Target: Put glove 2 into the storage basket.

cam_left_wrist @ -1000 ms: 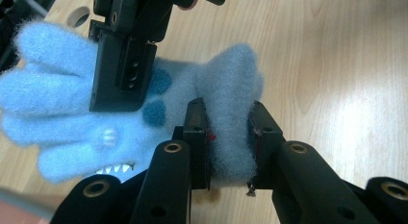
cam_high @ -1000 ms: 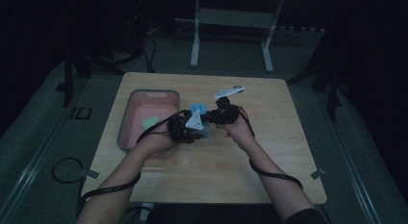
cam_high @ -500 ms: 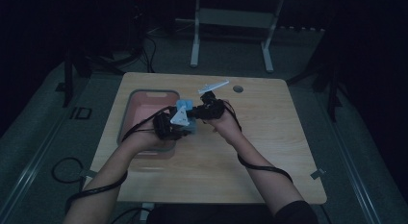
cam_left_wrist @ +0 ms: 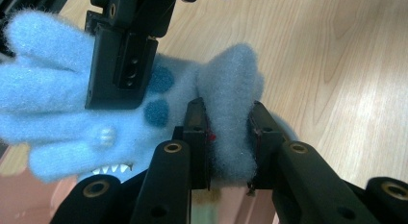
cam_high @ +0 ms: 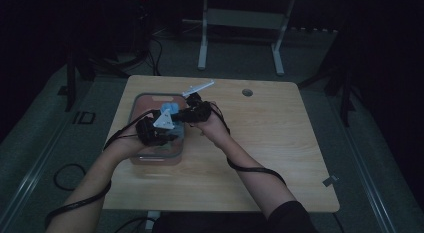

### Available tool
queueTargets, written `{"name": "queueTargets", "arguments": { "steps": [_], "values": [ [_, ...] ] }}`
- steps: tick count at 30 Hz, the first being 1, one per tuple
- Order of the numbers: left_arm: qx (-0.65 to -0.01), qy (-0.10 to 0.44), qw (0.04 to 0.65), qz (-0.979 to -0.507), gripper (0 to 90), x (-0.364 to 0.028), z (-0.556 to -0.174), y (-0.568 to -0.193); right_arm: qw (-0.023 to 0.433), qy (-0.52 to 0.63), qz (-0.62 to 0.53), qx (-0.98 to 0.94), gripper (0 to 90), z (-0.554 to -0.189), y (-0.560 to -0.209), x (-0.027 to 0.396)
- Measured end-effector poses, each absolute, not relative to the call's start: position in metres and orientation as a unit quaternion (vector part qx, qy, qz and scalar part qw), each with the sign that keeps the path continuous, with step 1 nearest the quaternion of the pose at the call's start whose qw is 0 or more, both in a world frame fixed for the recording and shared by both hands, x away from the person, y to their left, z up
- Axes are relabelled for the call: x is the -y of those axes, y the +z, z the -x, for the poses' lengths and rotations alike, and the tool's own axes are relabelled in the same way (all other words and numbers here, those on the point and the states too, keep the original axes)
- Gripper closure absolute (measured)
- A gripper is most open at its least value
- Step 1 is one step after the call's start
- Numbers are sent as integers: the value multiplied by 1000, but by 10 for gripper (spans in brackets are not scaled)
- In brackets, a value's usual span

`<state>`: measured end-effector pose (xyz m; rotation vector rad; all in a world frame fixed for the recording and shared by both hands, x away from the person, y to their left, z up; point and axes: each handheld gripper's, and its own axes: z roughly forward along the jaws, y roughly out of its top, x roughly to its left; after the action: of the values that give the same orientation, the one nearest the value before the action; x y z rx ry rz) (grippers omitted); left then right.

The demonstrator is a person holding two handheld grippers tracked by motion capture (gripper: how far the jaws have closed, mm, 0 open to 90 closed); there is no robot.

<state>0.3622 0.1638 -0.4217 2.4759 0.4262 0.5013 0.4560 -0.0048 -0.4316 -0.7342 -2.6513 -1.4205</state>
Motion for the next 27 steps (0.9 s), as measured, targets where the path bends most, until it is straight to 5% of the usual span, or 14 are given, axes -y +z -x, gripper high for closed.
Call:
{"name": "queueTargets", "arguments": {
  "steps": [27],
  "values": [
    [-200, 160, 274, -927, 743, -200, -367, -456, 37, -425, 239, 872, 766, -463, -465, -42]
  ]
}}
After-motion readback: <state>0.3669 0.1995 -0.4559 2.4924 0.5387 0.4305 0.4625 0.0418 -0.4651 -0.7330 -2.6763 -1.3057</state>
